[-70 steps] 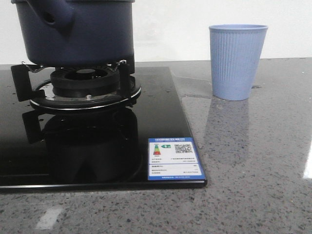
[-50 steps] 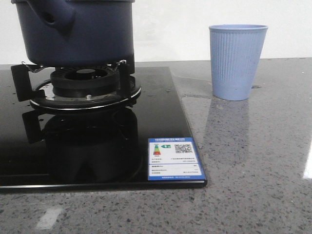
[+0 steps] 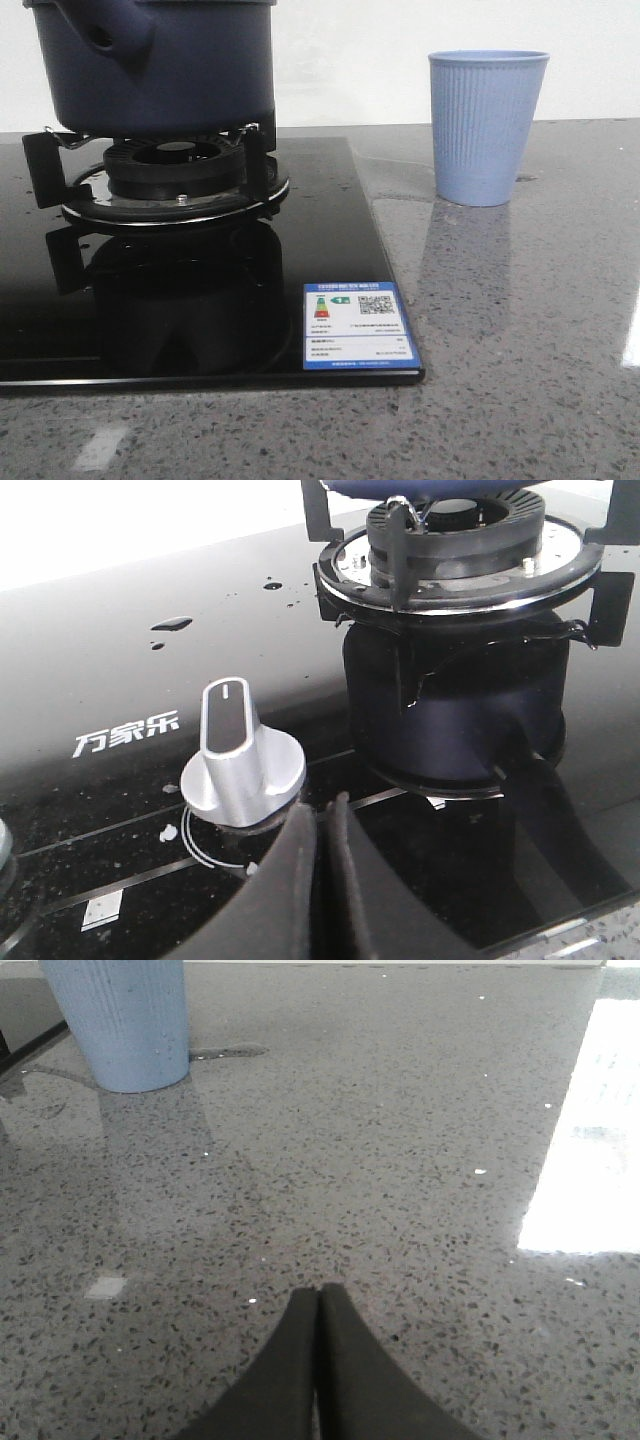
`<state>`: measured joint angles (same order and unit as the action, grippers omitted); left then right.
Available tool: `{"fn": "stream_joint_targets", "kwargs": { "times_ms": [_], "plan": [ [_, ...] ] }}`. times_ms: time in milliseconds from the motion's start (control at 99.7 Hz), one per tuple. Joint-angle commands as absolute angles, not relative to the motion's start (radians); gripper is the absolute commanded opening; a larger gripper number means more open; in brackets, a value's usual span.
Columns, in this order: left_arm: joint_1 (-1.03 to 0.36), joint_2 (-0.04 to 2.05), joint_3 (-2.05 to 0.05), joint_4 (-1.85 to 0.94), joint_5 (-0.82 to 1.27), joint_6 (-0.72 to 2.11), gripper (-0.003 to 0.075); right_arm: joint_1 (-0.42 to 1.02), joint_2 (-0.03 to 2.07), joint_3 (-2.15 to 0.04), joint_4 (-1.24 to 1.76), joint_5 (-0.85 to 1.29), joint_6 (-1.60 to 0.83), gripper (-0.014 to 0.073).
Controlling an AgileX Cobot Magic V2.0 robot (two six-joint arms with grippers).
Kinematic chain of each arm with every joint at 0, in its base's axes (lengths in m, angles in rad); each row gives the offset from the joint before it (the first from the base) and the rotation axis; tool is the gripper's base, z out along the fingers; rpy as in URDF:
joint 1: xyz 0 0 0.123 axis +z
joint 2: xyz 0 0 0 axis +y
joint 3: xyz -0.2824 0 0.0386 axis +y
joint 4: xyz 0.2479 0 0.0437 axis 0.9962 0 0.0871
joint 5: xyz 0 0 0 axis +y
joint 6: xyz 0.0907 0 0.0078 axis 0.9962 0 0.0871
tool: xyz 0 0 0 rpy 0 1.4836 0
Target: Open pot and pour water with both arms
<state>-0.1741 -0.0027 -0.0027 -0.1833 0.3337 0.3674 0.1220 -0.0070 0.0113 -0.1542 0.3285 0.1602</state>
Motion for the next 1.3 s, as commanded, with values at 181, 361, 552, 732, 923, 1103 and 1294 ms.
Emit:
{"fn": "stream_joint_targets", "kwargs": {
  "times_ms": [181,361,552,732,923,1103,1294],
  "plan": [
    [-0.171,-0.026,0.01,-0.213,0.245,0.36,-0.002,0.127,-0.018,0.034,-0.155,0.22,0.154,-0.0068],
    [-0.173,-0.026,0.01,-0.697,0.089,0.36,-0.002,0.127,-0.018,0.034,0.0,-0.02,0.164,-0.0068],
    [-0.173,-0.026,0.01,-0.868,0.042,0.36,-0.002,0.127,-0.018,0.034,0.129,-0.127,0.164,-0.0068],
    [-0.173,-0.026,0.01,-1.115,0.042,0.36,-0.002,0.127,-0.018,0.034,0.139,-0.238,0.164,-0.0068],
    [-0.173,-0.026,0.008,-1.237,0.032,0.36,-0.002,0.127,-0.018,0.005,0.196,-0.219,0.177,-0.0068],
    [-0.175,-0.026,-0.04,-1.205,0.079,0.372,-0.002,0.127,-0.018,-0.137,0.197,0.018,0.175,-0.0068],
    [-0.175,0.067,-0.211,-1.005,0.255,0.372,-0.002,0.127,0.021,-0.346,0.165,0.387,0.175,-0.0068]
  ]
}}
